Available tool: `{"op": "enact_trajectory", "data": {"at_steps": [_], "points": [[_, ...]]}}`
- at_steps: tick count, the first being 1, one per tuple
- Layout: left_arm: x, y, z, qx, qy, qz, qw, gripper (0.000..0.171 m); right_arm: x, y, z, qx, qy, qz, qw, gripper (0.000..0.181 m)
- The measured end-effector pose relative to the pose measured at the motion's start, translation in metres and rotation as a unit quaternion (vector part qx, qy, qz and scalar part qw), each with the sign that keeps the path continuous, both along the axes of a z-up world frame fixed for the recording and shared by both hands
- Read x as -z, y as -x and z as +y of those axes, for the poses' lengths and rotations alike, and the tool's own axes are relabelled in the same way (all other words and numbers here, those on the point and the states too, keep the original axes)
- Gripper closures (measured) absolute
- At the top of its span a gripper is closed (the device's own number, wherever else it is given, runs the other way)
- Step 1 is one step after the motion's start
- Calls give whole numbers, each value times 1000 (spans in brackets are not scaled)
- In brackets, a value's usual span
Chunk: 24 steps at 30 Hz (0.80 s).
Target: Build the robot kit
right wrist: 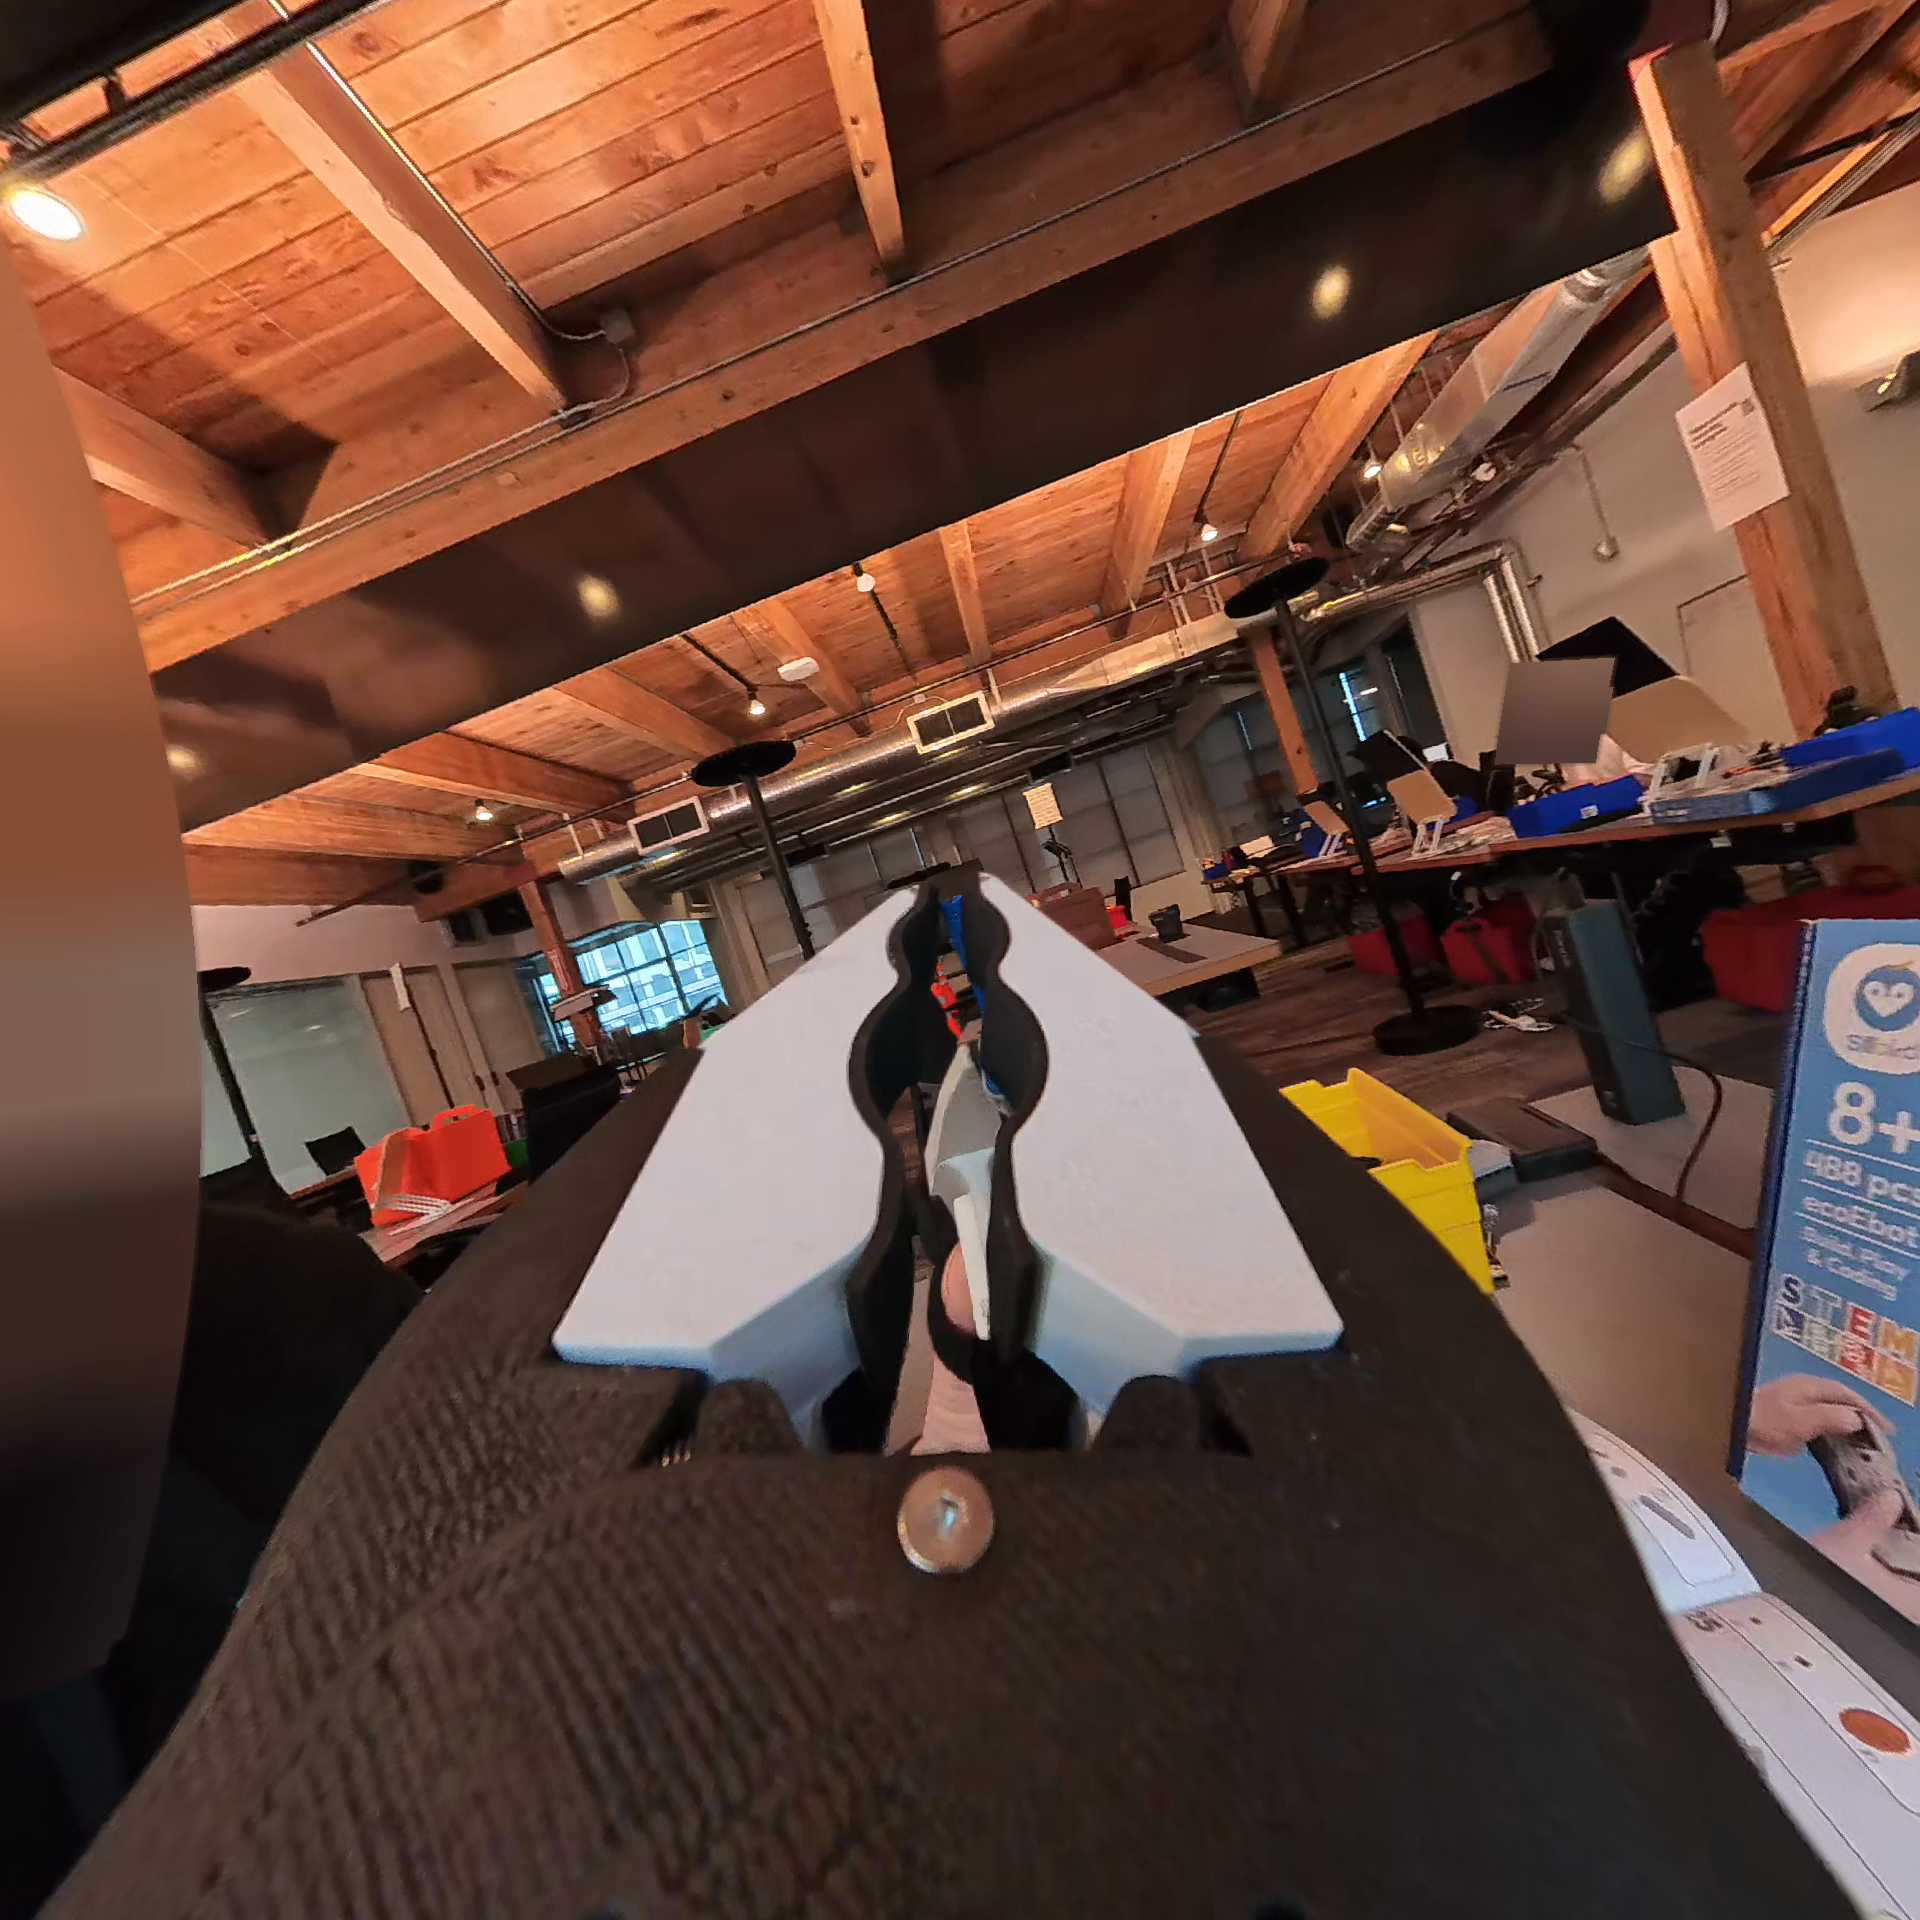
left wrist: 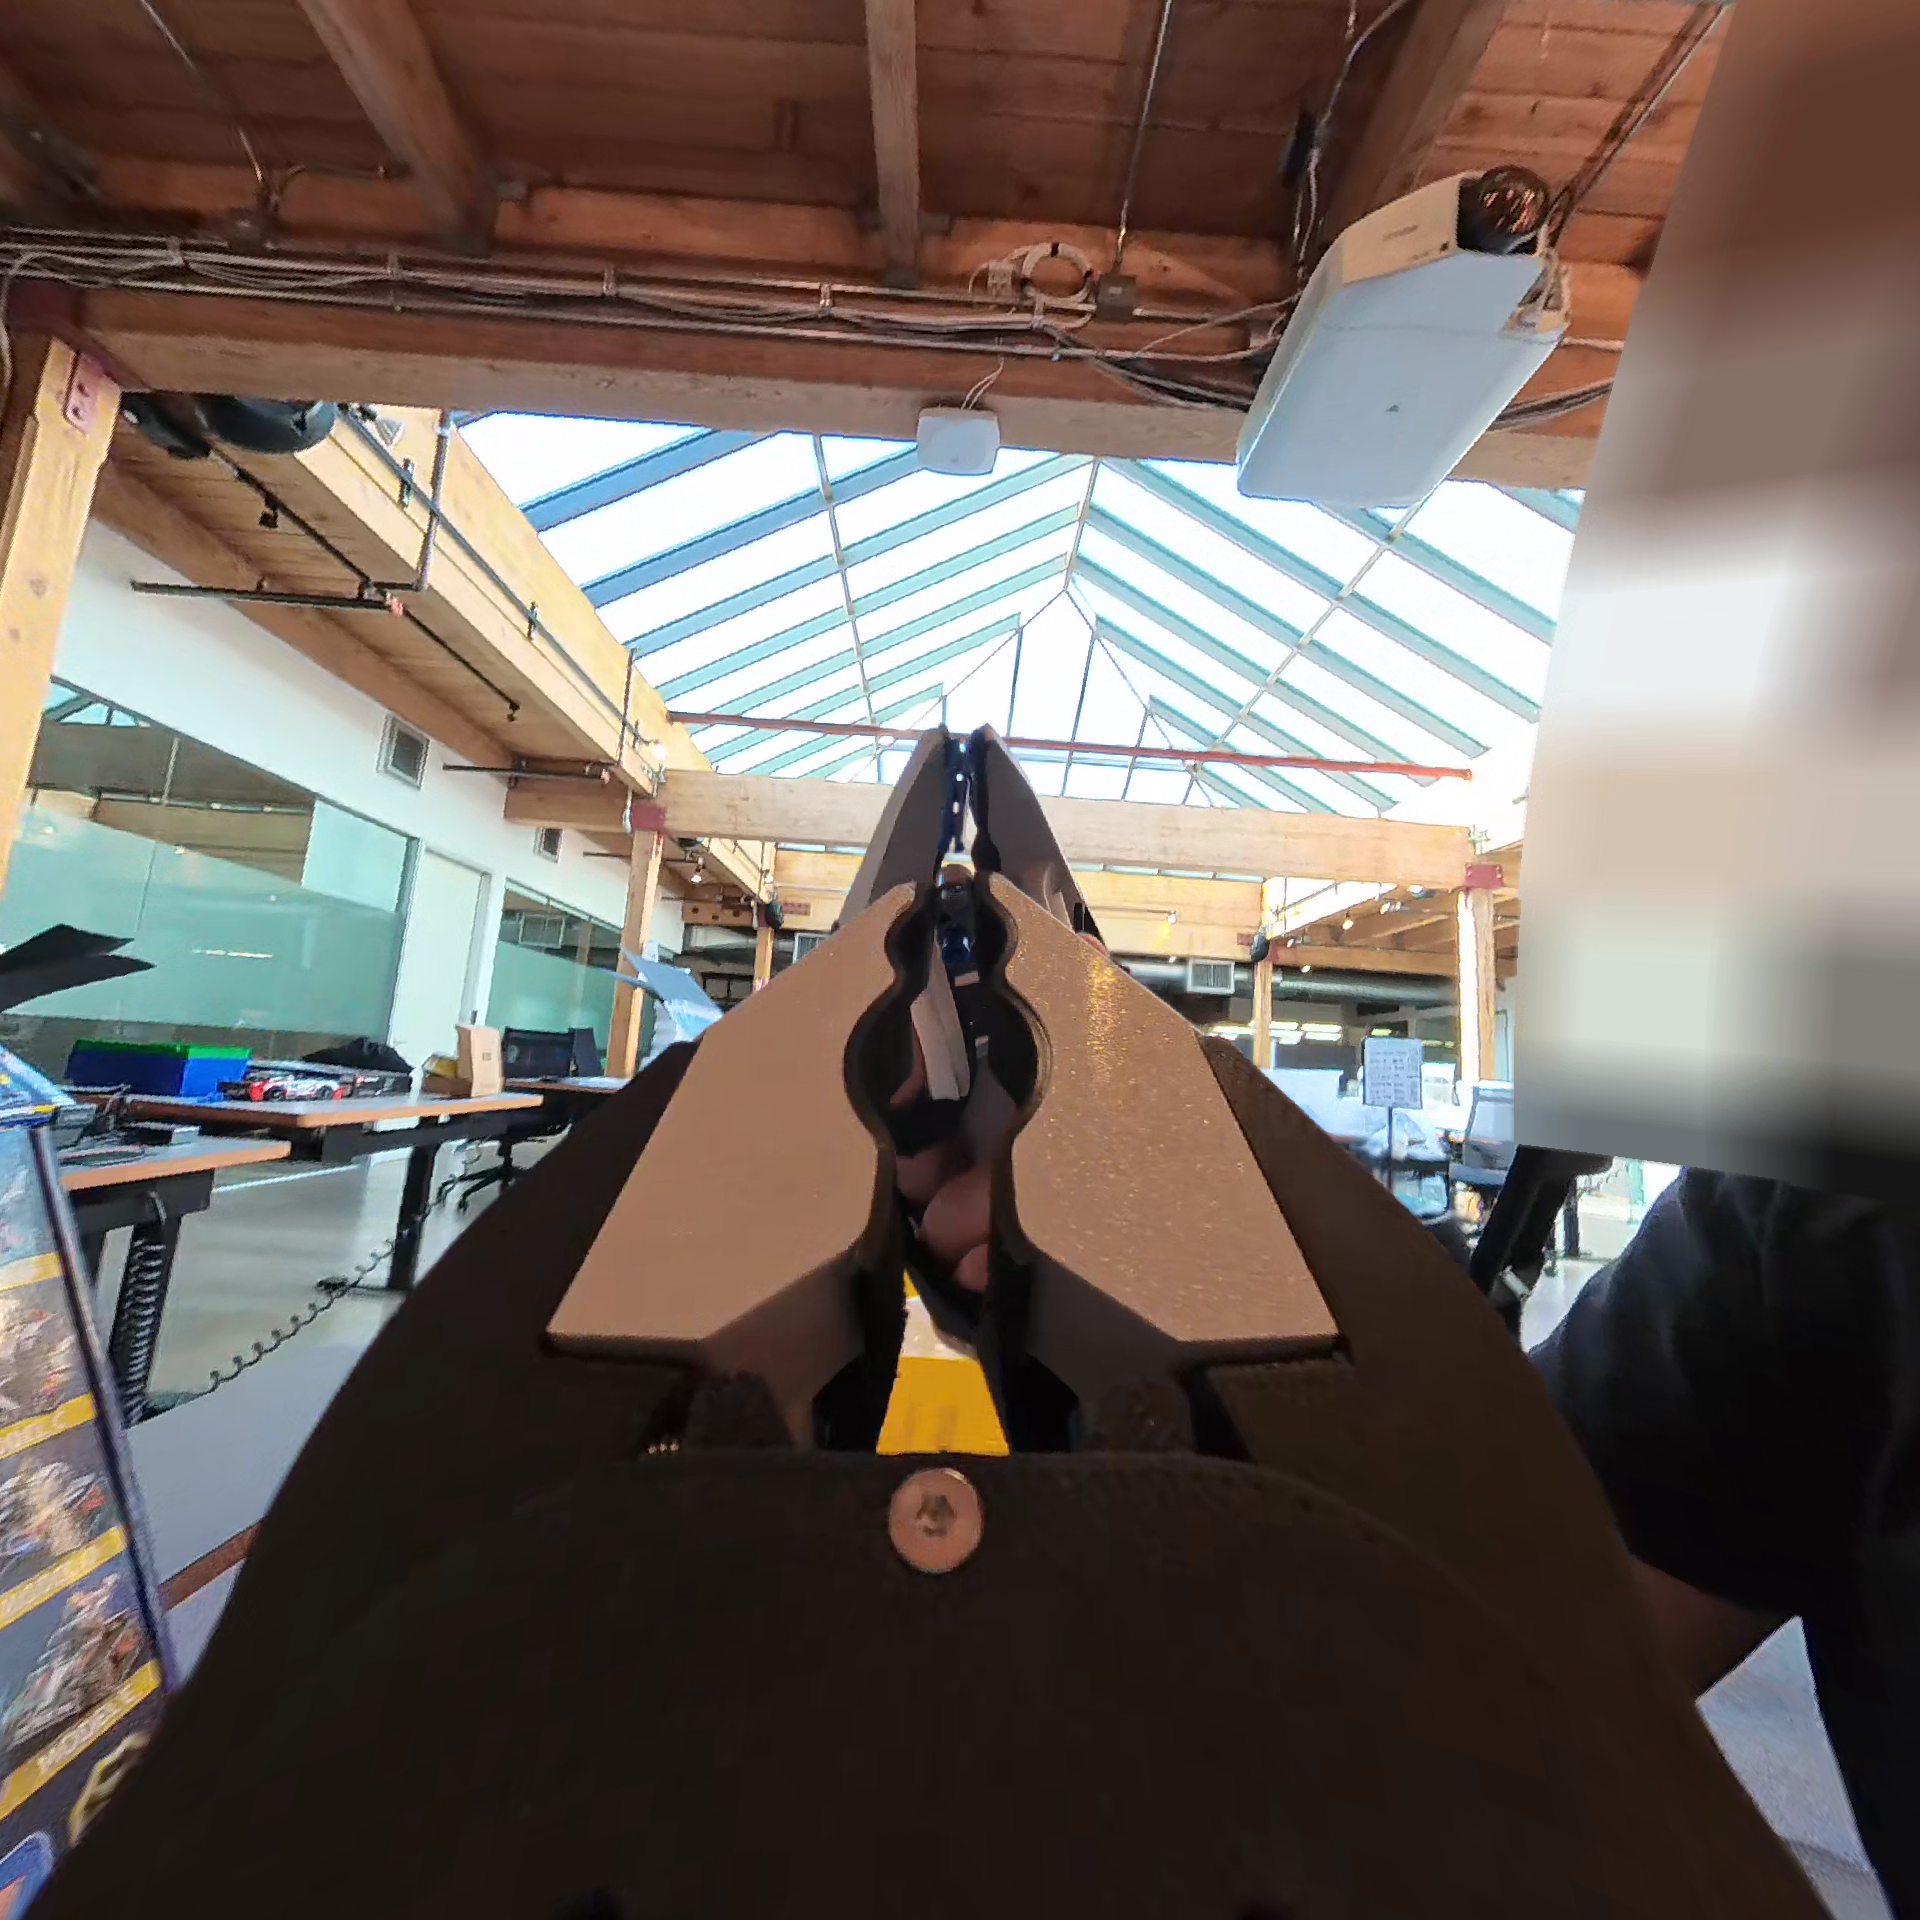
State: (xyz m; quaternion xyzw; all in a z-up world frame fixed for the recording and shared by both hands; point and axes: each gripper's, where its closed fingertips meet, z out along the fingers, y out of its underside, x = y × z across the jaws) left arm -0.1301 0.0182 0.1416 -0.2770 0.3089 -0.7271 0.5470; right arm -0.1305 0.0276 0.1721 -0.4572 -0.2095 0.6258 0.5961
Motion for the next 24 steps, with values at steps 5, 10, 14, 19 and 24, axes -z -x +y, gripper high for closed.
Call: {"op": "enact_trajectory", "data": {"at_steps": [5, 10, 14, 19, 24], "points": [[-4, 7, 1, 31, 28, -33, 999, 166, -1, 4, -4, -2, -11, 0, 1000, 177], [-6, 10, 0, 40, 31, -46, 998, 166, -2, 4, -4, -3, -11, 7, 1000, 177], [-7, 9, -3, 48, 33, -48, 997, 166, -1, 7, -5, -13, -11, 15, 1000, 178], [-6, 9, -1, 68, 56, -58, 994, 166, -1, 7, -4, -23, -5, 29, 999, 178], [-6, 9, -1, 80, 63, -65, 993, 166, -1, 6, -5, -43, 3, 53, 998, 178]]}}
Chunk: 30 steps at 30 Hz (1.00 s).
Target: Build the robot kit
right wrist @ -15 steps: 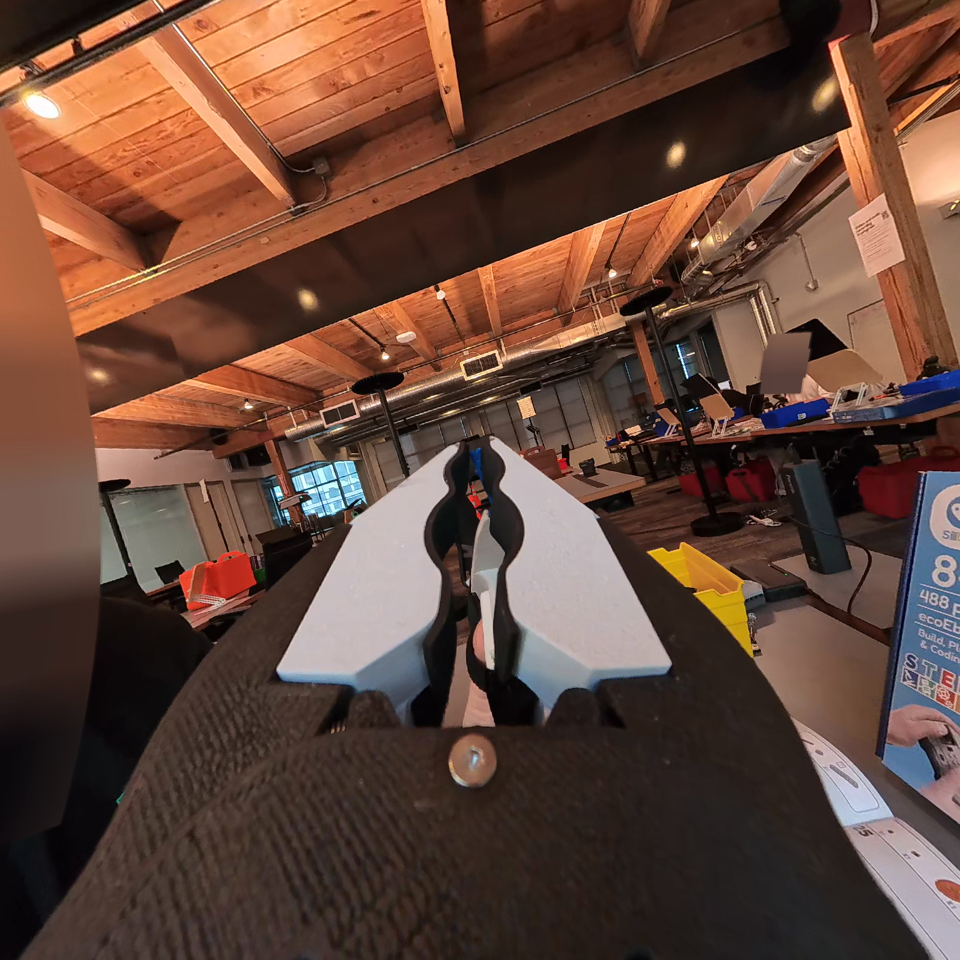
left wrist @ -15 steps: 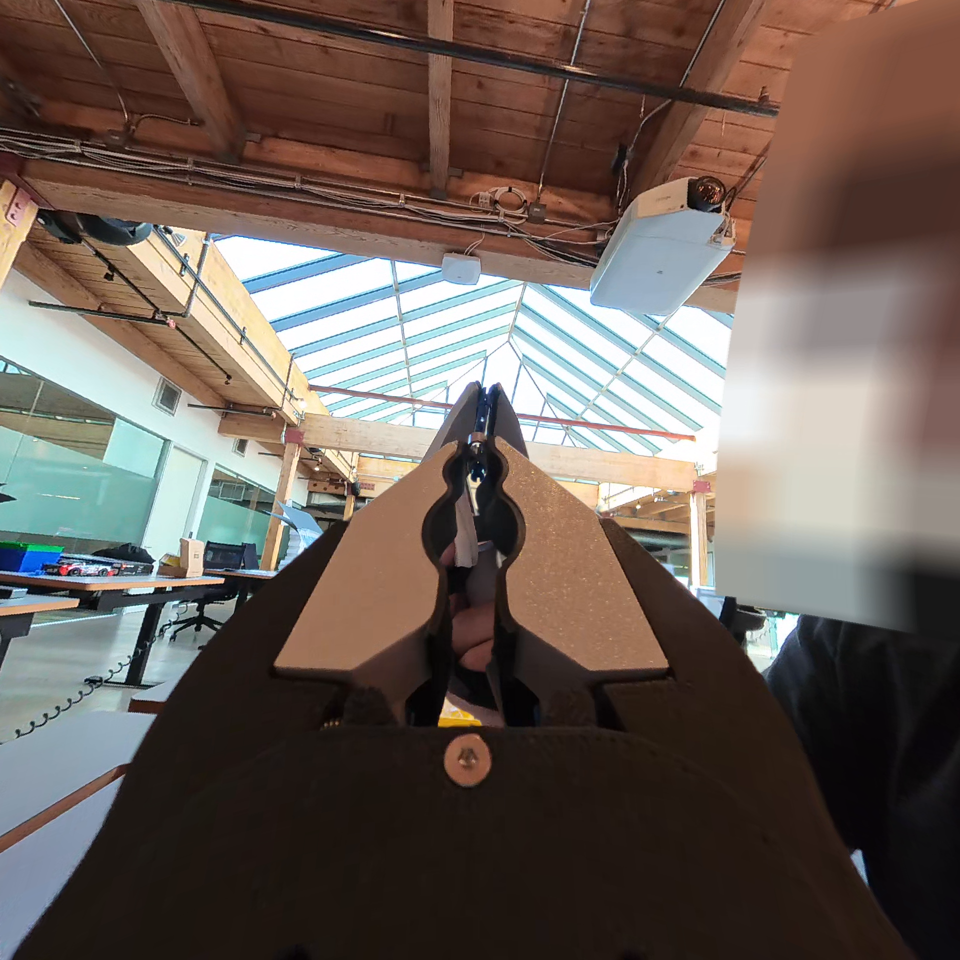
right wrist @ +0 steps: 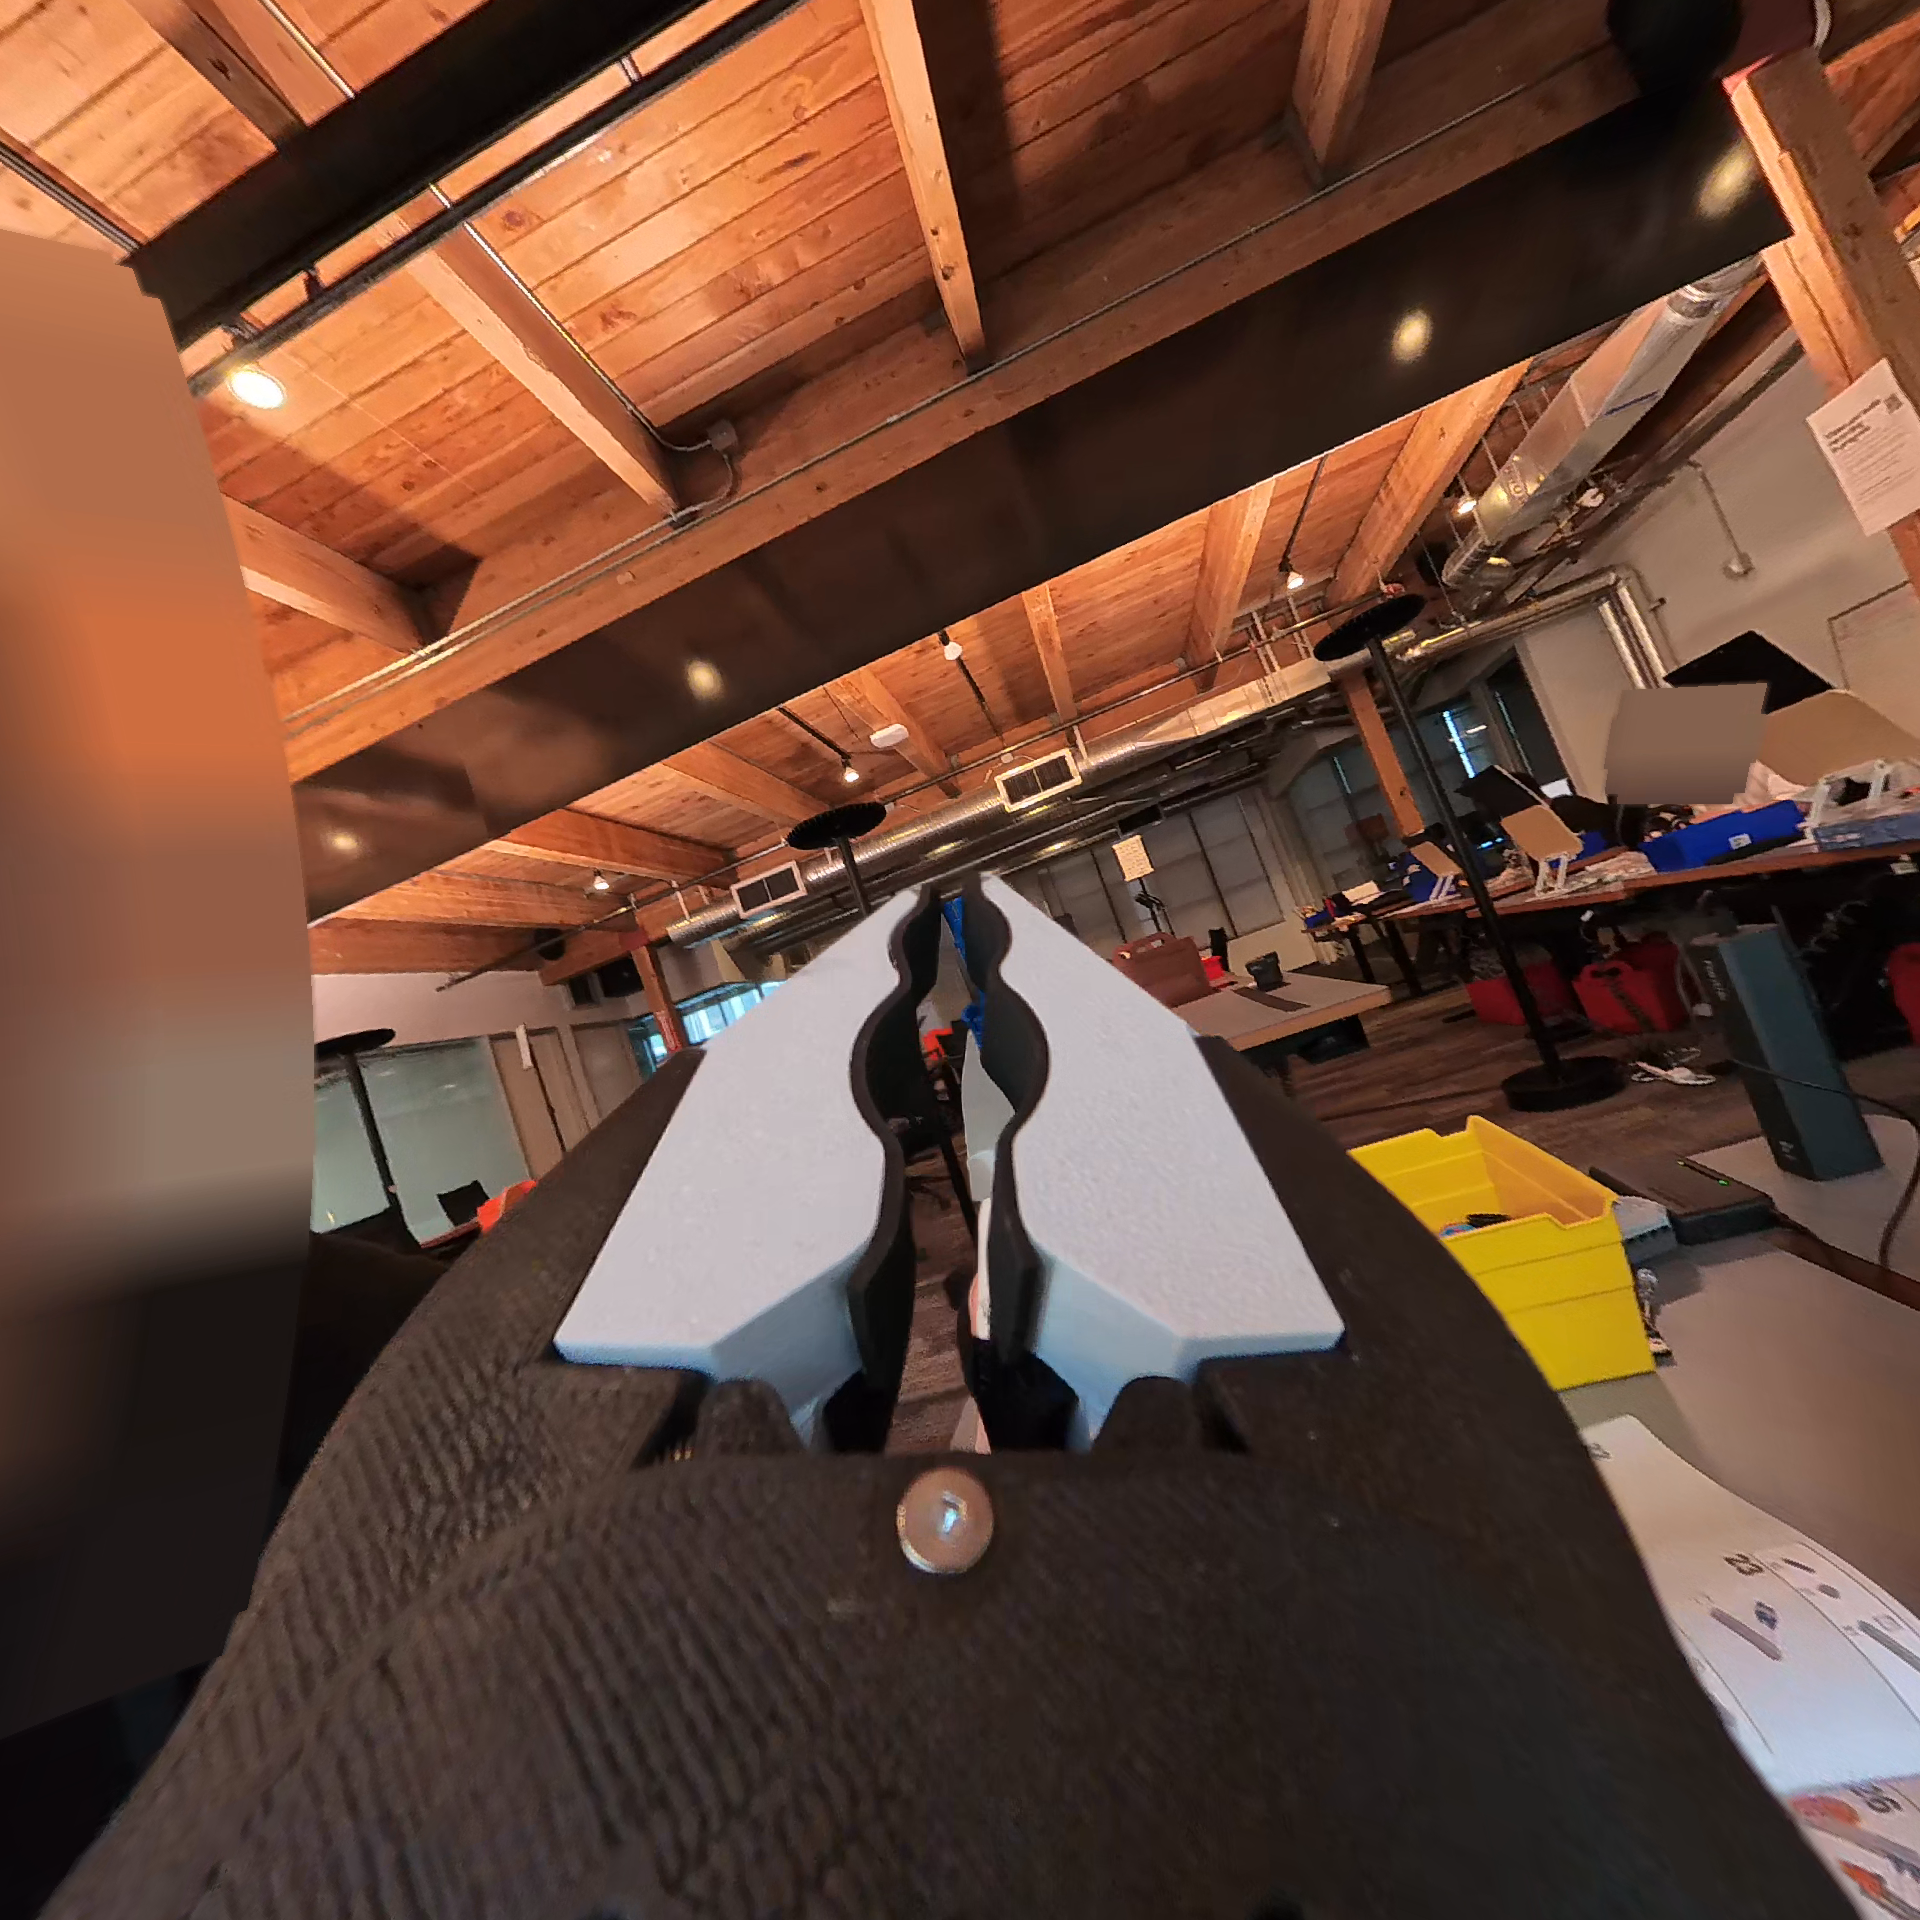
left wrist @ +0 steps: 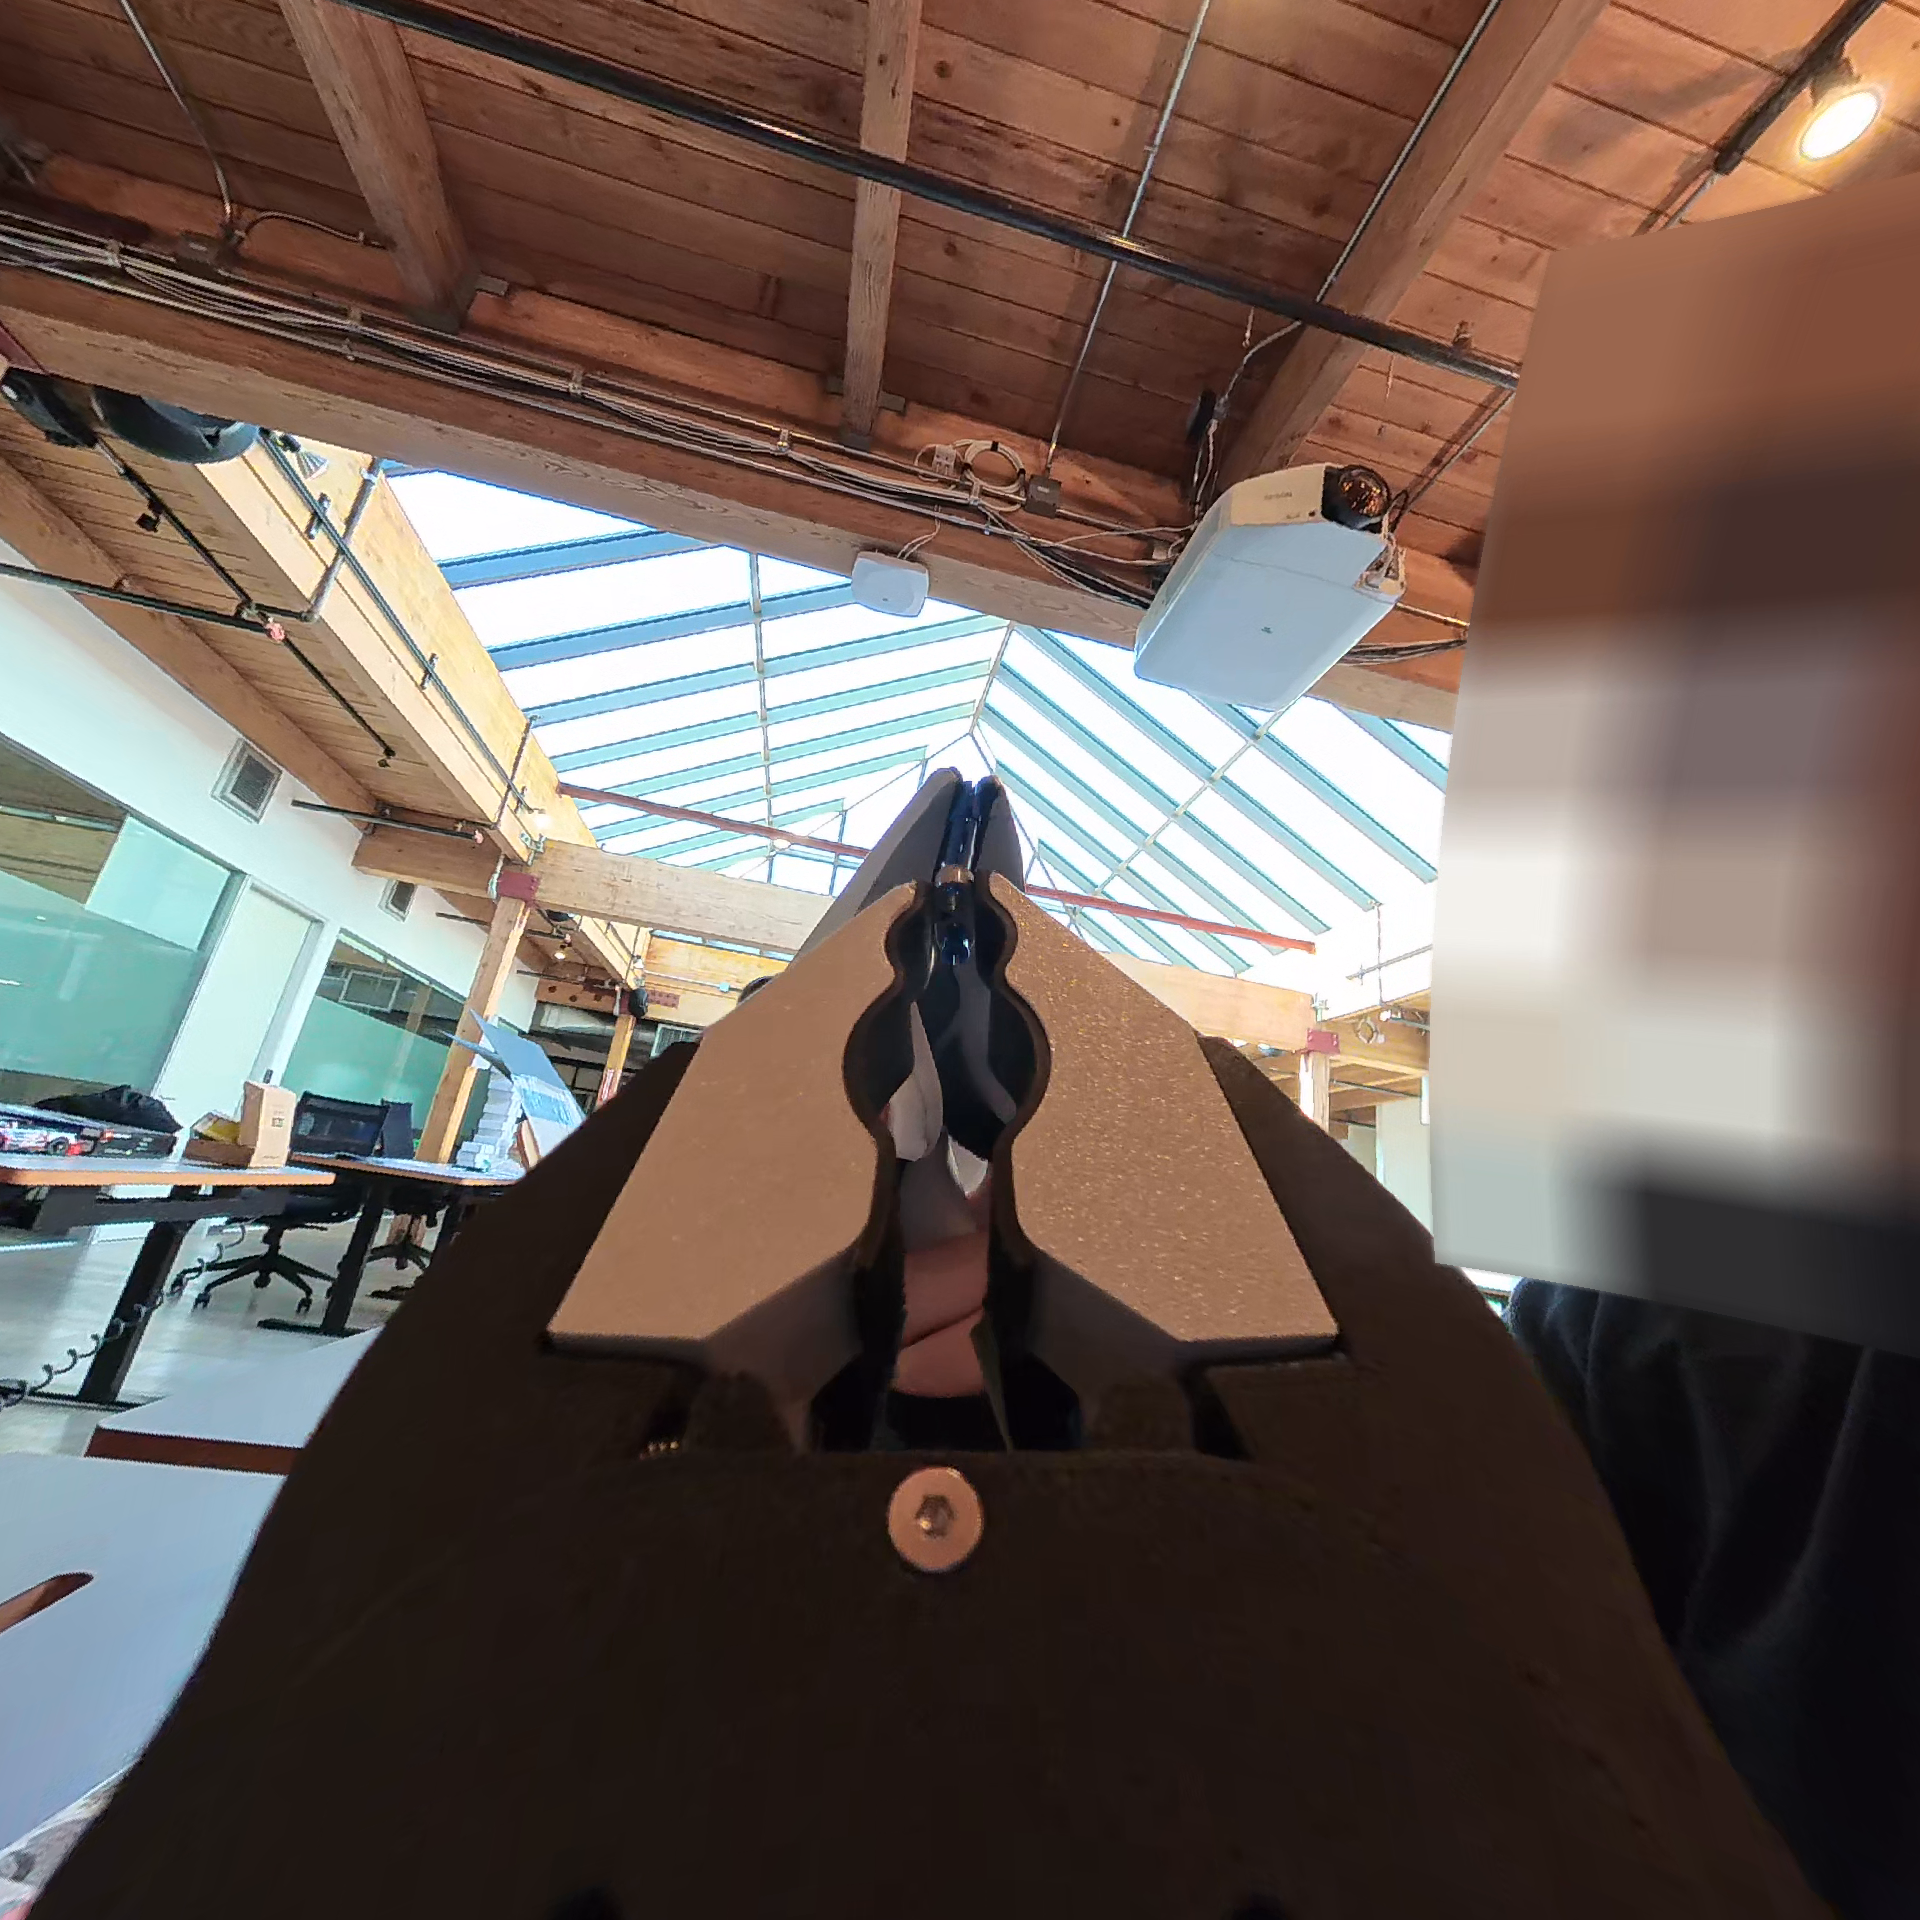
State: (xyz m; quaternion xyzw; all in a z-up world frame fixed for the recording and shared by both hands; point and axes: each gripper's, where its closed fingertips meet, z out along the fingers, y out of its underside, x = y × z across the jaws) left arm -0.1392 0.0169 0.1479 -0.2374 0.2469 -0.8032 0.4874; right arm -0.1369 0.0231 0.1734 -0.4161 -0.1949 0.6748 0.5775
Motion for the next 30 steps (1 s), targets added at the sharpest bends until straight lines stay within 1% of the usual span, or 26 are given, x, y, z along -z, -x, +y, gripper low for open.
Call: {"op": "enact_trajectory", "data": {"at_steps": [3, 9, 16, 27, 30], "points": [[1, 0, 0, 4, 3, -3, 1000, 167, 0, 0, 0, -16, 5, 11, 1000, 178], [0, 2, 3, 36, 28, -21, 999, 166, 1, -1, 1, -36, 10, 30, 999, 178], [1, 6, 11, 44, 48, -31, 997, 167, 6, -3, 7, -33, 16, 28, 999, 178], [4, 10, 24, 10, 38, 12, 999, 167, 17, -6, 19, -13, 26, 2, 1000, 178], [3, 14, 26, 6, 34, 16, 999, 166, 22, -5, 22, -13, 31, -5, 999, 181]]}}
